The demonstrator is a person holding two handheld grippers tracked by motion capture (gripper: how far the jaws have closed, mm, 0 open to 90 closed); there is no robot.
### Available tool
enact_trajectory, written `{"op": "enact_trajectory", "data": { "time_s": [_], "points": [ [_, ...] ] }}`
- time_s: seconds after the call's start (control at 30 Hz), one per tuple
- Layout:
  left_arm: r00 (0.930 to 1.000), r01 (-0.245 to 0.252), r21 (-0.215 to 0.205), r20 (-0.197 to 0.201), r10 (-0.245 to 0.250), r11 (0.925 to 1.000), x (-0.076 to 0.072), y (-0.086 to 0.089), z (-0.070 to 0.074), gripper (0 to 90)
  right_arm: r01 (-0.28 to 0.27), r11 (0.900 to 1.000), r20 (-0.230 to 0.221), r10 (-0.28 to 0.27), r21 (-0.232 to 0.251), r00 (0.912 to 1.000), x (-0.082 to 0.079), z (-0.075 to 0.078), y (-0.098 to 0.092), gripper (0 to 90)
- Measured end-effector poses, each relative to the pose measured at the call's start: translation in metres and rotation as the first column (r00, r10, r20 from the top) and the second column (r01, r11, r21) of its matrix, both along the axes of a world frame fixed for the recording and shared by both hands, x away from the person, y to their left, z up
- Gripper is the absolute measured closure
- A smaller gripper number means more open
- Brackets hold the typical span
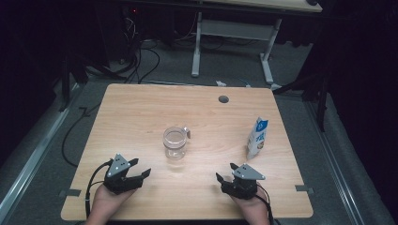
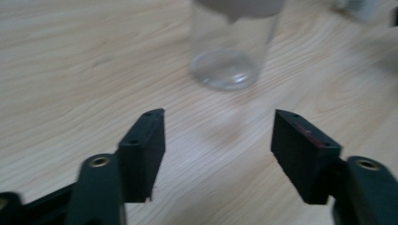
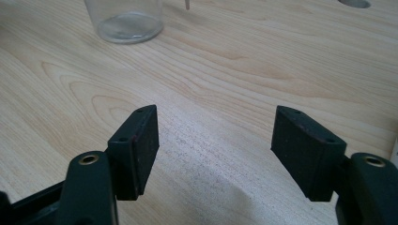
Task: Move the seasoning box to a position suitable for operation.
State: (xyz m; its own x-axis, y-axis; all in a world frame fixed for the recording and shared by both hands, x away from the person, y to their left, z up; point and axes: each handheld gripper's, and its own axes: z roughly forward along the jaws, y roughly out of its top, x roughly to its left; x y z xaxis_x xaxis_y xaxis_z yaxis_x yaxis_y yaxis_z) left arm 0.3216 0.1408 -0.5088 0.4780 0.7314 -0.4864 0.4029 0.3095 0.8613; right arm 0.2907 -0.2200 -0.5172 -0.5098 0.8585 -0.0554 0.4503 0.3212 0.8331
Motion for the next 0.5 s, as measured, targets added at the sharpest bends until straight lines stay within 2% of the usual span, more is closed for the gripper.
{"op": "enact_trajectory", "data": {
  "time_s": [0.03,0.07,0.1,0.17,0.2,0.4,0.43,0.5],
  "points": [
    [1.0000,0.000,0.000,0.000,0.000,1.0000,0.000,0.000,0.000,40.9,0.002,1.000,0.001,-0.002,0.004,1.0000,0.000,0.000,0.000,31.9],
    [0.9999,-0.007,-0.019,0.012,0.007,0.9998,0.000,-0.002,0.003,43.5,-0.002,1.000,0.000,0.002,0.008,1.0000,0.000,0.000,0.000,32.0],
    [0.9999,-0.007,-0.019,0.012,0.007,0.9998,0.000,-0.002,0.003,43.5,-0.006,1.000,0.002,0.006,0.006,1.0000,0.000,-0.001,0.000,32.0],
    [0.9994,-0.002,-0.035,-0.035,0.000,0.9994,0.008,-0.005,0.004,43.7,-0.009,1.000,-0.002,0.009,0.005,1.0000,0.000,-0.002,0.000,31.9],
    [0.9990,-0.008,-0.037,-0.045,0.006,0.9993,0.010,-0.006,0.005,43.7,-0.012,1.000,-0.004,0.012,0.007,0.9999,0.001,-0.002,0.000,31.9],
    [0.9976,-0.052,-0.016,-0.047,0.051,0.9985,0.021,-0.013,0.008,51.2,-0.031,0.999,0.003,0.031,0.015,0.9995,-0.002,-0.001,0.002,32.2],
    [0.9966,-0.074,-0.014,-0.039,0.073,0.9972,0.026,-0.015,0.010,53.0,-0.034,0.999,0.004,0.034,0.015,0.9994,-0.002,-0.001,0.002,32.2],
    [0.9962,-0.077,-0.018,-0.042,0.076,0.9969,0.028,-0.016,0.012,54.1,-0.036,0.999,0.005,0.036,0.014,0.9994,-0.003,-0.001,0.003,32.2]
  ]
}}
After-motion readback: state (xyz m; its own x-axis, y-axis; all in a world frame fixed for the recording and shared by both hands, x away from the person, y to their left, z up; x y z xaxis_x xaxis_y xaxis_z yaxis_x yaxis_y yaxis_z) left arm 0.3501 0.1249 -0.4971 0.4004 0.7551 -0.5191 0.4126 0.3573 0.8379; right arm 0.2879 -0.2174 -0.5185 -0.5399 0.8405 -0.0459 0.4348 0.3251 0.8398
